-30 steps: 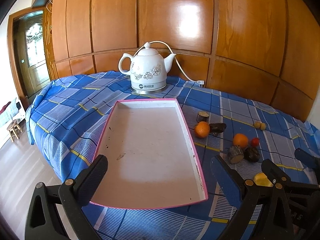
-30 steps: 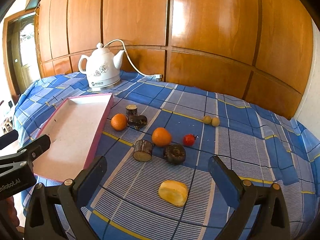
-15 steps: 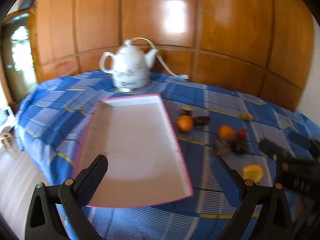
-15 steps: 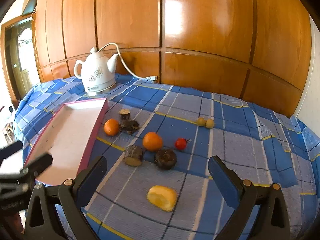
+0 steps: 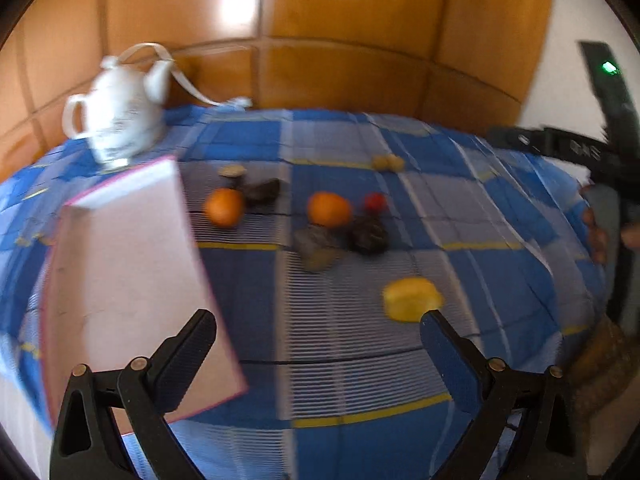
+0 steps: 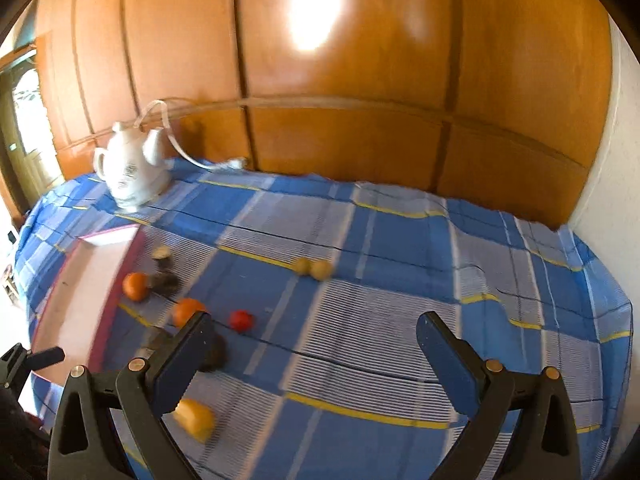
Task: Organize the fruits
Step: 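Reach the left gripper to the yellow cut fruit piece and grasp it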
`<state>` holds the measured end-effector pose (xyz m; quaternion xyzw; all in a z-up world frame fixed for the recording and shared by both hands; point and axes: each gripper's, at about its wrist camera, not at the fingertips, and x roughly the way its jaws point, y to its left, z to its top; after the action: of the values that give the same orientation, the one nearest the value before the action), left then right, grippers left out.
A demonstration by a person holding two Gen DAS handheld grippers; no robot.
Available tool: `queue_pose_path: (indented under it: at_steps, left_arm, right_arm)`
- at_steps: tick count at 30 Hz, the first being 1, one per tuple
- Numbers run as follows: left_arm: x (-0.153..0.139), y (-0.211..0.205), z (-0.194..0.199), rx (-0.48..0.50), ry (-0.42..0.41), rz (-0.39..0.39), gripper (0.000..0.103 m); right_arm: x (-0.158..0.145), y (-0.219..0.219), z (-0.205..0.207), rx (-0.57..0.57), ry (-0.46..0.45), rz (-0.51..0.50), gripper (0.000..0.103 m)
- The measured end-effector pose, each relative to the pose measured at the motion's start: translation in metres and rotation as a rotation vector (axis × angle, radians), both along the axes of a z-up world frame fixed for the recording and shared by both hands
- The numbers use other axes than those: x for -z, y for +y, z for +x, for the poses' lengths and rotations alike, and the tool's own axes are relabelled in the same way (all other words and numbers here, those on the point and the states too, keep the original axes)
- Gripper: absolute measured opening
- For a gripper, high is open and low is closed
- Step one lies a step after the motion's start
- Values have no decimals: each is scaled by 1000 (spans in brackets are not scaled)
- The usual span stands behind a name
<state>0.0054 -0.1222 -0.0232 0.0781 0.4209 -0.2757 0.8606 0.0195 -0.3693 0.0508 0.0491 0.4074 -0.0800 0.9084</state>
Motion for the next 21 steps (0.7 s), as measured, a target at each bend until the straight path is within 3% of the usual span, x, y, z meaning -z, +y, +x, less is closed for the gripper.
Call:
queue_pose_path:
  at_steps: [4, 7, 10, 12, 13, 14, 16, 19, 21]
  left_arm:
    - [9, -36, 2, 111, 38, 13, 93]
    - [18, -60, 4, 149, 61, 36, 84]
    - [30, -82, 8, 173, 81, 65, 82]
    - [46, -92, 14, 174, 133, 87, 69]
    - [53, -95, 17, 171, 157, 100, 53]
    - [54, -95, 17, 164, 132, 102, 51]
    - [52, -93, 16, 156, 95, 90, 49]
    - [53, -86, 19, 100, 52, 80, 49]
    - [57, -84, 18, 99, 25, 62, 50]
  right_arm:
    - [17, -20, -1, 28, 29, 61, 99]
    - [27, -29, 1, 51, 63, 113, 97]
    - [26, -32, 2, 46, 51, 127, 97]
    - [27, -34, 2, 48, 54, 143, 97]
    - [27, -34, 3, 48, 54, 149, 97]
    - [27, -34, 3, 48, 54, 149, 97]
    - [30, -34, 4, 52, 71, 147, 92]
    - [37, -37, 7, 65, 111, 168, 75]
    - [41, -38, 8, 71, 133, 174, 58]
